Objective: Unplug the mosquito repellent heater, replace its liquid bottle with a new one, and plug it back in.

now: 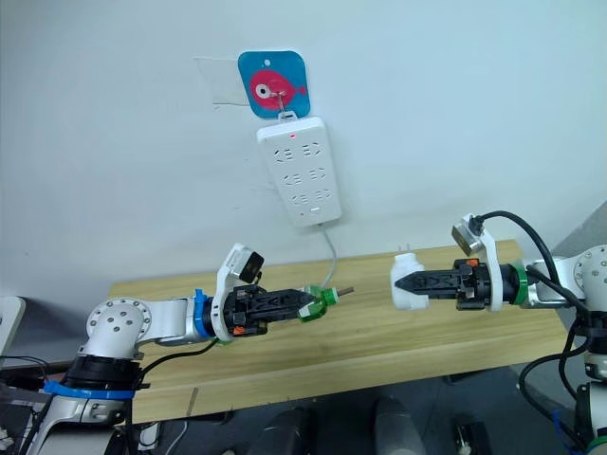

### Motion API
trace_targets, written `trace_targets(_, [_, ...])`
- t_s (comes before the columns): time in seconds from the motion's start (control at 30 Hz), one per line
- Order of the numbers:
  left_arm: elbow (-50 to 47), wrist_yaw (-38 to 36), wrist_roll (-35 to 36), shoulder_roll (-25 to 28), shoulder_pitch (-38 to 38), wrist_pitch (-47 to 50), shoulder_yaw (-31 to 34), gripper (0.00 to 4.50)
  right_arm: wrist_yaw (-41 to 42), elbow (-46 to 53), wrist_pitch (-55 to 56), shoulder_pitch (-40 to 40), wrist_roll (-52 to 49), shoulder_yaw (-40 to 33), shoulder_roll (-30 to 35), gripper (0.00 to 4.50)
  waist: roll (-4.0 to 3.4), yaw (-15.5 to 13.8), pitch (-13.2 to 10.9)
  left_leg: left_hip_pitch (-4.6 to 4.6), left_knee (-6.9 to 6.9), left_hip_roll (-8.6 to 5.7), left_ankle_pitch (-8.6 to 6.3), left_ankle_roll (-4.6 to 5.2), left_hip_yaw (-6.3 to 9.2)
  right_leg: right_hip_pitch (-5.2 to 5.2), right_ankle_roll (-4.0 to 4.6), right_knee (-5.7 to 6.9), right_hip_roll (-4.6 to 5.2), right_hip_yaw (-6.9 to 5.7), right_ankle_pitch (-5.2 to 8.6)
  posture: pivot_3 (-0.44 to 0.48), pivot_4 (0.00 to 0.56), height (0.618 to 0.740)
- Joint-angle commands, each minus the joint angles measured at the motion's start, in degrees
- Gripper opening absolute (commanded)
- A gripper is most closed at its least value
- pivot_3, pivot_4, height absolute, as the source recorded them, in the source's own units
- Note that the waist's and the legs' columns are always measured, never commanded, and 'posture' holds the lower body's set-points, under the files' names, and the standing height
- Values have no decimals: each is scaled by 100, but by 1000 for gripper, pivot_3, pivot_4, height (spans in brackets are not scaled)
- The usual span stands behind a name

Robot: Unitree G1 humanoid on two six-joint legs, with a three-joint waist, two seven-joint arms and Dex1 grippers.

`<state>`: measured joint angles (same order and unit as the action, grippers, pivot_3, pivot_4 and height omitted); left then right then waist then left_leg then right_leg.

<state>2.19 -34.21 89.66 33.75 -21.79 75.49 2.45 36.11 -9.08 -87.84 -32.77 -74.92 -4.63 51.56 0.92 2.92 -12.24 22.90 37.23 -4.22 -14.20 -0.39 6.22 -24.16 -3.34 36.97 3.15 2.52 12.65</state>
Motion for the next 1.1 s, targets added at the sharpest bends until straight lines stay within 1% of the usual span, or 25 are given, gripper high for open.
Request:
trace_targets(0.03, [-375, -3, -47, 42, 117, -112, 329, 2265, -67, -37, 1071, 82, 1789, 873, 250, 2974, 1, -7, -1, 0, 0, -1, 0, -1, 1, 0, -1, -1, 0, -2, 0, -50, 219, 740])
trace_targets(0.1, [-545, 38, -74, -12, 240, -121, 353, 2265, -74, -289, 1453, -16, 2519, 1269, 234, 2974, 1, -5, -1, 0, -2, -2, 1, -2, -3, -4, -1, -1, 0, 2, 1, -33, 222, 740])
trace_targets(0.13, [-710, 95, -40, -60, 387, -140, 356, 2265, -174, -574, 1728, -127, 3082, 1614, 188, 2974, 1, -9, -2, 0, -3, -1, 1, -3, -5, -5, -1, -1, 1, 4, 0, -24, 223, 740])
trace_targets(0.2, [-915, 230, 66, -141, 570, -170, 364, 2265, -215, -1046, 2159, -290, 3912, 2081, 111, 2974, 0, -11, -4, -4, -6, 1, 1, -4, -10, -4, -1, -2, 4, 11, 0, -6, 223, 740])
trace_targets(0.3, [-1145, 374, 183, -180, 751, -203, 401, 2265, -10, -1958, 2713, -593, 4799, 2491, -75, 2974, 5, -46, -14, -1, -6, 1, 3, -7, -8, -8, 0, 0, 5, 10, 0, 17, 227, 740])
trace_targets(0.4, [-1305, 477, 271, -166, 920, -240, 429, 2265, 290, -2830, 3141, -920, 5447, 2720, -291, 2974, 8, -79, -17, -3, -7, 2, 4, -9, -7, -6, 3, 0, 4, 8, 1, 35, 233, 740])
trace_targets(0.6, [-1694, 748, 556, -83, 1252, -329, 383, 2265, 732, -4086, 3572, -1398, 6317, 2752, -676, 2974, 15, -144, -29, -1, -9, 1, 4, -8, 0, -4, 5, -3, 5, 5, 2, 66, 245, 740])
trace_targets(0.73, [-1750, 838, 646, -25, 1343, -390, 388, 2265, 861, -4672, 3798, -1578, 6644, 2599, -859, 2974, 16, -163, -31, -1, -12, -1, 4, -8, 2, -4, 7, -3, 8, 3, 2, 74, 248, 740])
trace_targets(0.87, [-1764, 847, 682, 23, 1350, -439, 344, 2265, 912, -5124, 4006, -1712, 6887, 2412, -985, 2974, 14, -165, -35, -3, -11, 0, 4, -9, 0, -3, 11, -2, 8, 4, 4, 74, 253, 740])
trace_targets(1.03, [-1676, 757, 549, 44, 1273, -443, 296, 2265, 1040, -5366, 4098, -1806, 7108, 2212, -1054, 2974, 14, -158, -65, -3, -12, 0, 4, -9, 0, -3, 12, -3, 8, 4, 5, 64, 256, 740])
trace_targets(1.1, [-1640, 740, 527, 34, 1221, -440, 271, 2265, 1084, -5414, 4121, -1802, 7176, 2154, -1053, 3707, 15, -153, -69, -3, -12, 1, 4, -9, 0, -3, 12, -2, 8, 3, 5, 58, 255, 740])
